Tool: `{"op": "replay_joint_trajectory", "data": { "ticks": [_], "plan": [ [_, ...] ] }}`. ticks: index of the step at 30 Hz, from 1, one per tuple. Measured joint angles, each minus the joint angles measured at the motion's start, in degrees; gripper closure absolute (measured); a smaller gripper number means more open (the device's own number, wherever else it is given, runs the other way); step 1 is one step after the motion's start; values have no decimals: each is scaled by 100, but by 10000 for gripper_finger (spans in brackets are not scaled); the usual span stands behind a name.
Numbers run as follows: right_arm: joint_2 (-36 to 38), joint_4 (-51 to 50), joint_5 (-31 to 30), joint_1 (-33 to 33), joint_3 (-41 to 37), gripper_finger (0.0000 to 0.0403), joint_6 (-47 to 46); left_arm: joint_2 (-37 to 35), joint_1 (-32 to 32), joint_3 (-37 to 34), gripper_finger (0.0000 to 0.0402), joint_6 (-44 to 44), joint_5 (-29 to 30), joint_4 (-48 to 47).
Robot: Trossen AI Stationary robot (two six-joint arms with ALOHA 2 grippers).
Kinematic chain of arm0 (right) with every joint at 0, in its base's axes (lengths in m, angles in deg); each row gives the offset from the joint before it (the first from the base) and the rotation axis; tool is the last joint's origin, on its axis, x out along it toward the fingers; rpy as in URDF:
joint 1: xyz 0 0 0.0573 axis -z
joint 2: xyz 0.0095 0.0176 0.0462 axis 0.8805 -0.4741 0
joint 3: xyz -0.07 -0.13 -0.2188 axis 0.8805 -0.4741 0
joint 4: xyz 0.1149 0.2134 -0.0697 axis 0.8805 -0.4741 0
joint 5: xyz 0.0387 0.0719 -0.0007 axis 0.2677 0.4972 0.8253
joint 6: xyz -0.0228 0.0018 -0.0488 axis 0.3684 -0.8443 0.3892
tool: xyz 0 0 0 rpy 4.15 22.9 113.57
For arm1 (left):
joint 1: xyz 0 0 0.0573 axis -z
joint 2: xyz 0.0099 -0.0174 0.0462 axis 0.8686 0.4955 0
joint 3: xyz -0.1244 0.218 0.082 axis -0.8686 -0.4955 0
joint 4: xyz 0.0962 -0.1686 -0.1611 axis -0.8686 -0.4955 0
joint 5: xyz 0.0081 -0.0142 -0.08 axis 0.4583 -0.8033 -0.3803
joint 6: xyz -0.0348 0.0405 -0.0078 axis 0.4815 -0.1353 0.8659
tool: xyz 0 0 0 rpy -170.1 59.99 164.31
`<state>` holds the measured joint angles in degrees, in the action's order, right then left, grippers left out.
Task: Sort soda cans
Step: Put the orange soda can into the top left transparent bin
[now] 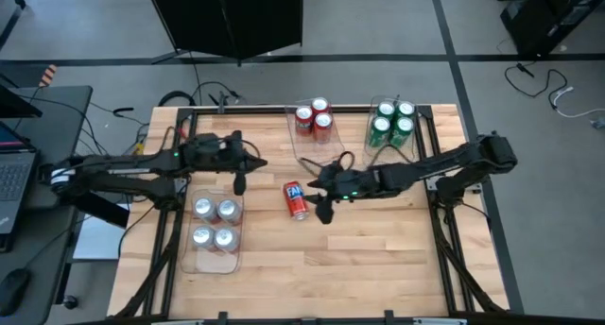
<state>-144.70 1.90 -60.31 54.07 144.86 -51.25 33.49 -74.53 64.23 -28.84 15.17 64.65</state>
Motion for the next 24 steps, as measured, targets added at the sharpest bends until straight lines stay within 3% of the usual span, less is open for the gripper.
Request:
{"op": "replay_joint_trajectory", "data": {
  "ticks": [5, 11, 16, 24],
  "plan": [
    [-898, -814, 0, 91, 1100, 127, -115, -610, 10, -283, 401, 30, 122, -87],
    [-2000, -2002, 2, 234, 2425, 78, -466, -859, 13, -540, 401, 34, 130, -114],
    [-2783, -3217, 0, 403, 3362, 65, -888, -858, 13, -662, 401, 12, 130, -88],
    [-3684, -3967, -15, 634, 4115, 63, -1324, -854, 10, -776, 401, -29, 136, -193]
  ]
}}
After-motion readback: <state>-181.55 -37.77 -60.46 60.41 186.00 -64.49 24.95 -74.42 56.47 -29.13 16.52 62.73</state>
